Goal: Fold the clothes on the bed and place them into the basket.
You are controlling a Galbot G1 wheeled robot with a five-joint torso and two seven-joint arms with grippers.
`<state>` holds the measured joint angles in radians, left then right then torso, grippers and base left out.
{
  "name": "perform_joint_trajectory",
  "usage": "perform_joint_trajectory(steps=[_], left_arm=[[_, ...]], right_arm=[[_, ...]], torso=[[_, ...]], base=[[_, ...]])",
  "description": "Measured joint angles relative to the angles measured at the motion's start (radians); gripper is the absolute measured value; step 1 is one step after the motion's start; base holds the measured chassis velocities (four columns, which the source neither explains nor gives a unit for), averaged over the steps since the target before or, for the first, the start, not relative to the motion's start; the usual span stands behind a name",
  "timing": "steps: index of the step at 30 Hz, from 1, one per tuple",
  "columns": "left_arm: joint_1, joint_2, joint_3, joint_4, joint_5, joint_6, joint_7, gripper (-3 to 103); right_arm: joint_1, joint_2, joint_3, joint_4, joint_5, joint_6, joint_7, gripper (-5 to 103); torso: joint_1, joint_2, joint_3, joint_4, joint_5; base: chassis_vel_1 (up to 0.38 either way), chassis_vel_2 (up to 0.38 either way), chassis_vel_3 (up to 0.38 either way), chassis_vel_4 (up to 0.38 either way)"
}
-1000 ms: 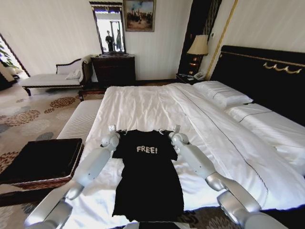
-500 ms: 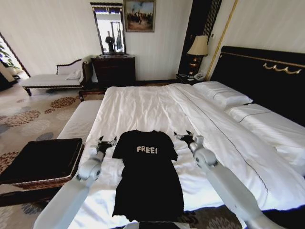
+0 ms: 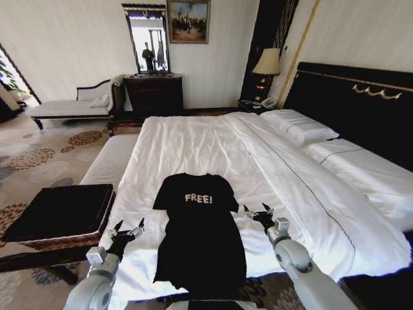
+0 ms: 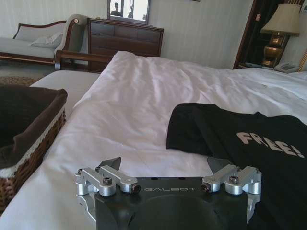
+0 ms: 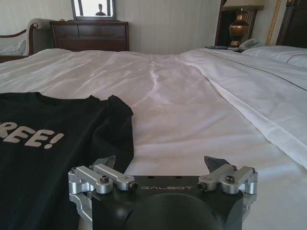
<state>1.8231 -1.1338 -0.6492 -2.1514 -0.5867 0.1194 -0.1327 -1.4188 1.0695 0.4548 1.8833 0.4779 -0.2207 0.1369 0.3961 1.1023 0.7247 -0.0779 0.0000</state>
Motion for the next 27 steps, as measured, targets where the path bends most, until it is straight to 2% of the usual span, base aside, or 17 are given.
perform_joint_trajectory(steps=[7,12,18,22,24,27], left_arm=[[0.063,-0.023,0.028,-0.003,0.033,-0.034,0.023,100],[0.092,-0.042,0.058,0.011,0.043,-0.051,0.037,100],[0.088,-0.055,0.095,0.054,0.05,-0.066,0.049,100],[0.06,-0.06,0.106,0.082,0.046,-0.077,0.052,102],[0.039,-0.06,0.11,0.099,0.029,-0.077,0.055,98],[0.008,-0.059,0.119,0.121,0.008,-0.074,0.064,98]], right_arm=[[-0.047,0.025,0.01,0.025,-0.009,0.002,0.003,100],[-0.101,0.046,0.01,0.04,-0.022,0.036,0.004,100],[-0.153,0.081,-0.004,0.047,0.098,0.012,0.008,100],[-0.157,0.098,-0.011,0.03,0.129,0.006,0.004,100],[-0.154,0.104,-0.015,0.03,0.158,-0.002,-0.001,100],[-0.146,0.11,-0.023,0.031,0.179,-0.01,-0.002,100]], torso=[[0.0,0.0,0.0,0.0001,0.0],[-0.001,0.0,0.0,0.0,0.0001],[-0.001,0.001,-0.001,-0.0001,0.0],[0.0,0.0,0.0,0.0001,0.0001],[0.002,-0.001,0.001,0.0001,0.0],[0.002,-0.001,0.001,0.0004,-0.0001]], base=[[0.263,-0.262,-0.281,0.255],[0.316,-0.285,-0.272,0.293],[0.105,-0.117,-0.119,0.112],[0.005,-0.005,-0.016,0.007],[-0.035,0.033,0.039,-0.052],[-0.026,0.014,0.005,-0.003]])
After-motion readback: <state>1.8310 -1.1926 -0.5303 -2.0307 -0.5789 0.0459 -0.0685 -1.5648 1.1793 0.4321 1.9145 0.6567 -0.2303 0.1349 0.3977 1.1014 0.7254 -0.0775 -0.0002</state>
